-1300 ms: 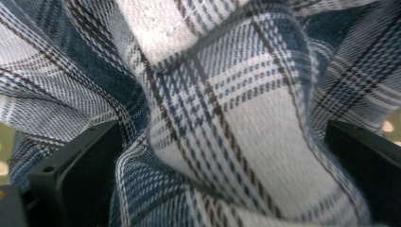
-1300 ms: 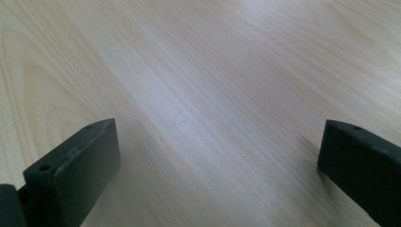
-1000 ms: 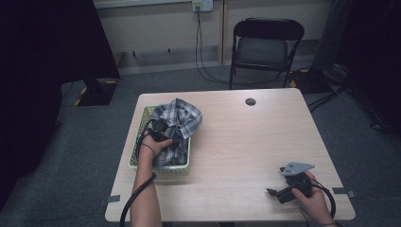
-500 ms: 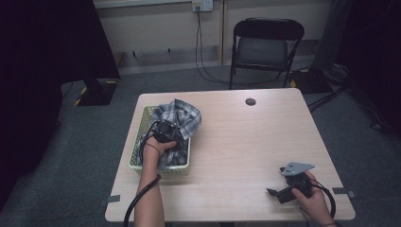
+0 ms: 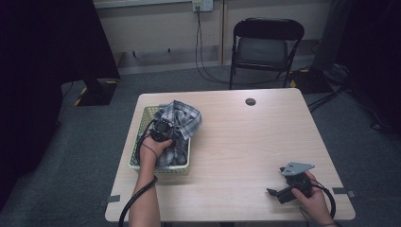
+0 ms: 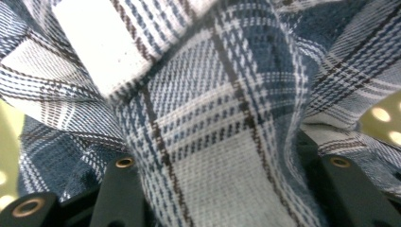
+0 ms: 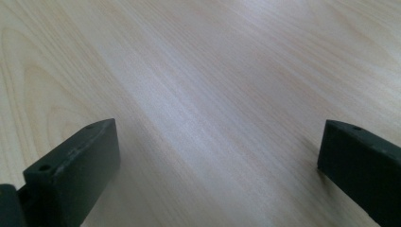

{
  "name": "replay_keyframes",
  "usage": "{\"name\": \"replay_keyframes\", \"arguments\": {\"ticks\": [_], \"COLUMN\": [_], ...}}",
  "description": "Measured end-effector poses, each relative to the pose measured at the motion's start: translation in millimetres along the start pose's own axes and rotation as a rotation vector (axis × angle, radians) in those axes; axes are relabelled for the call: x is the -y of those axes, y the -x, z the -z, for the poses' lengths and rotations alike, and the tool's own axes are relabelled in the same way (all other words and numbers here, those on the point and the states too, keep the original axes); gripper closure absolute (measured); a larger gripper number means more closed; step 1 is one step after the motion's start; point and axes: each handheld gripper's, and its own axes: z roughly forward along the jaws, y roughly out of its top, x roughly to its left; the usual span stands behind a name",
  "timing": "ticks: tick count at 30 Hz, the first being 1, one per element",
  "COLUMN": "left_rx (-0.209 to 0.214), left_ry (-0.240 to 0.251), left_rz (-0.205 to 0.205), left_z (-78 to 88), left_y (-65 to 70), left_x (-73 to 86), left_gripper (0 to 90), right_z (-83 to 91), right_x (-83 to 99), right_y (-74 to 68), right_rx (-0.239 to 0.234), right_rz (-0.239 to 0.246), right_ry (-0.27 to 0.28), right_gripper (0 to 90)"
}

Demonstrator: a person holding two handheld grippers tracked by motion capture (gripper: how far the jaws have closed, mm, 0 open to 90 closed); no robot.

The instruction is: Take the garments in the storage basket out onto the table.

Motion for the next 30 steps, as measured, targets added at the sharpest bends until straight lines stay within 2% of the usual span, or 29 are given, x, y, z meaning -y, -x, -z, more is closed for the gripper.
{"name": "replay_keyframes", "arguments": {"ticks": [6,8,13,22,30], "left_rx": [-0.01,-0.009,-0.008,0.018,0.035], "left_ry": [0.026,0.038,0.07,0.142,0.173], "left_rz": [0.001,-0.019,-0.024,0.005,-0.016], "left_z": [13.4,24.9,46.9,76.6,95.9], "left_y": [2.3,4.0,4.8,0.7,4.9], "left_x": [-1.0,-4.8,-10.9,-13.5,-20.2], "left_gripper": [52.8,53.0,53.6,53.7,53.6], "right_z": [0.0,0.0,0.0,0.0,0.0], "right_x": [0.0,0.0,0.0,0.0,0.0], "right_y": [0.0,0.0,0.0,0.0,0.1], "right_rx": [0.0,0.0,0.0,0.0,0.0], "right_rz": [0.0,0.0,0.0,0.0,-0.001], "right_ry": [0.0,0.0,0.0,0.0,0.0], "right_gripper": [0.0,0.0,0.0,0.0,0.0]}}
